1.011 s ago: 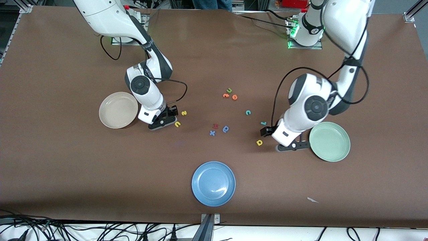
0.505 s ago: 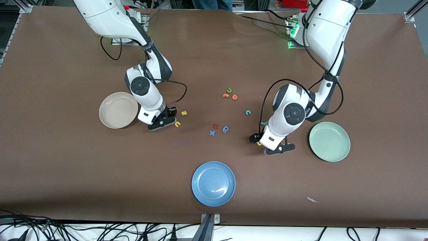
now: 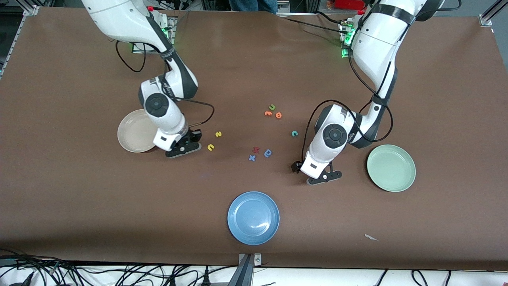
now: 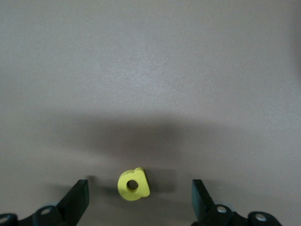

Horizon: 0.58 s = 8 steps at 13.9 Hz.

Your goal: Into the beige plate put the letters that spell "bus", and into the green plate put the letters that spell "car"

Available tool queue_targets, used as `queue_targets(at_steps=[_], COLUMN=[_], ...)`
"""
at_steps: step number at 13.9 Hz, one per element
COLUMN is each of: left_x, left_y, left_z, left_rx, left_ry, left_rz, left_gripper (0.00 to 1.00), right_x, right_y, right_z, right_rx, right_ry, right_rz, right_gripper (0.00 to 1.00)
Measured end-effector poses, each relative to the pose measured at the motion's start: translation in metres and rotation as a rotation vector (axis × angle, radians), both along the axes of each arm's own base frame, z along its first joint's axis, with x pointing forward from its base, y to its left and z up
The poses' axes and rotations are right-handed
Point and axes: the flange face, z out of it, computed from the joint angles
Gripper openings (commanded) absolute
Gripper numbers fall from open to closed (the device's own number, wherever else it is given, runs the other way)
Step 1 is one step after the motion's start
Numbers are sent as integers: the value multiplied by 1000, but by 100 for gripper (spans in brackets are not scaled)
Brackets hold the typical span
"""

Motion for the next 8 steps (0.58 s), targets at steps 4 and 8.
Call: queue_targets(at_steps=[4, 8], left_x=[3, 4], left_y=[-2, -1], left_z=[-3, -7], left_rx=[2, 17], left_ry=[-6, -8], left_rz=[-1, -14], left_gripper=[76, 66], right_x=[10, -11], right_y=[-90, -126], right_z=[27, -13], right_rx=[-87, -132], right_ry=[124, 232], right_rz=[-44, -61], right_gripper=[13, 99])
